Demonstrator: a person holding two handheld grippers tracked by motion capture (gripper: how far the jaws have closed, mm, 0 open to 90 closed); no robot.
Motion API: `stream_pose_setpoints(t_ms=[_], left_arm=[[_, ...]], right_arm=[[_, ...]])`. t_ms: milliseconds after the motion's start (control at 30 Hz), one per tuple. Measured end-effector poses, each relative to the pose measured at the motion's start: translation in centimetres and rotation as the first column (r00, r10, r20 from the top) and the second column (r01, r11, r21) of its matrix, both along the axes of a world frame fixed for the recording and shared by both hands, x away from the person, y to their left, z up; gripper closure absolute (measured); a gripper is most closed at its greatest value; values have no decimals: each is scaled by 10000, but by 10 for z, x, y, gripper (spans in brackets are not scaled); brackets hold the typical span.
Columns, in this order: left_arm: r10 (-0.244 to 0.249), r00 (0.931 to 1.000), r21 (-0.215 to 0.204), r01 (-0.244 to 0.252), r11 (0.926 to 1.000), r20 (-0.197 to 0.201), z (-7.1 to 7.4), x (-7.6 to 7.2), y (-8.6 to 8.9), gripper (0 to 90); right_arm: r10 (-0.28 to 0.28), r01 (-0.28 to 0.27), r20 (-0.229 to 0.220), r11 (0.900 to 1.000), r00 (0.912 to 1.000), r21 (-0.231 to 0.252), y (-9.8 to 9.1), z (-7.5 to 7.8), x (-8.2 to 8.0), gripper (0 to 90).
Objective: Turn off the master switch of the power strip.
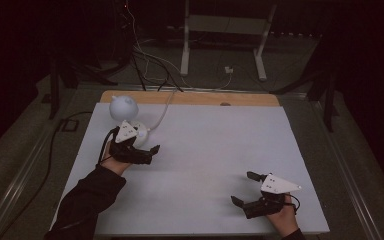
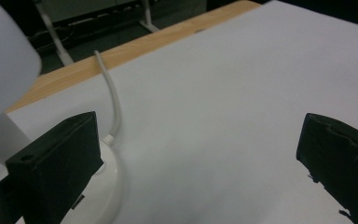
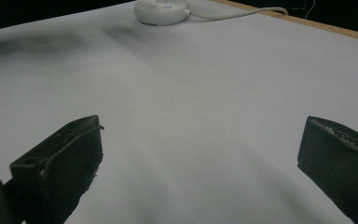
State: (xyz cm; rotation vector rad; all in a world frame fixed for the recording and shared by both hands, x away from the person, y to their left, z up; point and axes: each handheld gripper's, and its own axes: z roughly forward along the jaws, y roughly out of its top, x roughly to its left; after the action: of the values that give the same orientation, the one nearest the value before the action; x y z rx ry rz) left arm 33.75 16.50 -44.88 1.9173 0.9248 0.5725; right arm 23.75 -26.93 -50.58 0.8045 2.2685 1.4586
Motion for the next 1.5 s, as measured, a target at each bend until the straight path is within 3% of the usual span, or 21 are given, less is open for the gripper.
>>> stream_pose_setpoints(t_ms=[100, 233, 333, 367, 500, 567, 600, 733, 767, 967, 1033, 1133, 1200, 1233, 1333, 1500], left_arm=[[496, 9987, -25, -496, 9988, 116, -4, 6, 0, 3], [728, 9973, -43, -728, 9973, -7, -7, 9, -1, 3], [906, 9959, 263, -905, 9955, 3, -10, 11, -6, 3], [1166, 9932, 481, -1165, 9920, -4, -14, 14, -8, 3], [1411, 9900, 870, -1401, 9863, -61, -20, 17, -10, 4], [1484, 9889, 867, -1470, 9853, -99, -21, 18, -11, 41], [1675, 9859, 952, -1663, 9815, -45, -23, 20, -11, 63], [1806, 9835, 1066, -1803, 9778, 71, -25, 22, -12, 176], [2016, 9793, 1082, -2022, 9733, 164, -27, 23, -11, 201], [2182, 9758, 1178, -2186, 9687, 167, -30, 27, -11, 442], [2302, 9728, 1320, -2314, 9639, 250, -31, 28, -11, 518], [2270, 9736, 1295, -2281, 9650, 236, -32, 30, -11, 570], [2334, 9721, 1307, -2343, 9633, 226, -33, 32, -10, 674], [2493, 9681, 1399, -2506, 9579, 270, -34, 34, -8, 697], [2615, 9650, 1336, -2617, 9559, 192, -35, 36, -6, 751], [2845, 9585, 1542, -2838, 9464, 183, -38, 41, -4, 882]], right_arm=[[-15, 15, -16, 10000, 10000, 24, -1, 0, 0, 0], [-11, 11, -45, 10000, 10000, 47, -1, 0, 0, 0], [8, -7, -50, 10000, 10000, 48, -1, 0, 0, 0], [10, -9, -47, 10000, 10000, 59, -1, 0, 0, 0], [20, -19, -55, 10000, 10000, 71, -1, 0, 0, 0], [22, -22, -53, 10000, 10000, 83, -1, 0, 0, 0], [24, -23, -59, 10000, 10000, 92, -1, 0, 0, 0], [29, -28, -79, 9999, 10000, 99, -1, 0, 0, 0], [31, -30, -83, 9999, 10000, 103, -2, 0, 0, 0], [57, -56, -114, 9999, 9999, 131, -2, 0, 0, 0], [64, -62, -129, 9999, 9999, 141, -2, 0, 1, 0], [61, -58, -164, 9999, 9998, 150, -2, 0, 1, 0], [88, -85, -166, 9998, 9998, 155, -2, 0, 0, 0], [90, -87, -159, 9998, 9998, 163, -2, 0, 1, 0], [91, -88, -169, 9998, 9998, 176, -2, 0, 1, 0], [104, -100, -192, 9998, 9998, 191, -2, 0, 1, 0]])
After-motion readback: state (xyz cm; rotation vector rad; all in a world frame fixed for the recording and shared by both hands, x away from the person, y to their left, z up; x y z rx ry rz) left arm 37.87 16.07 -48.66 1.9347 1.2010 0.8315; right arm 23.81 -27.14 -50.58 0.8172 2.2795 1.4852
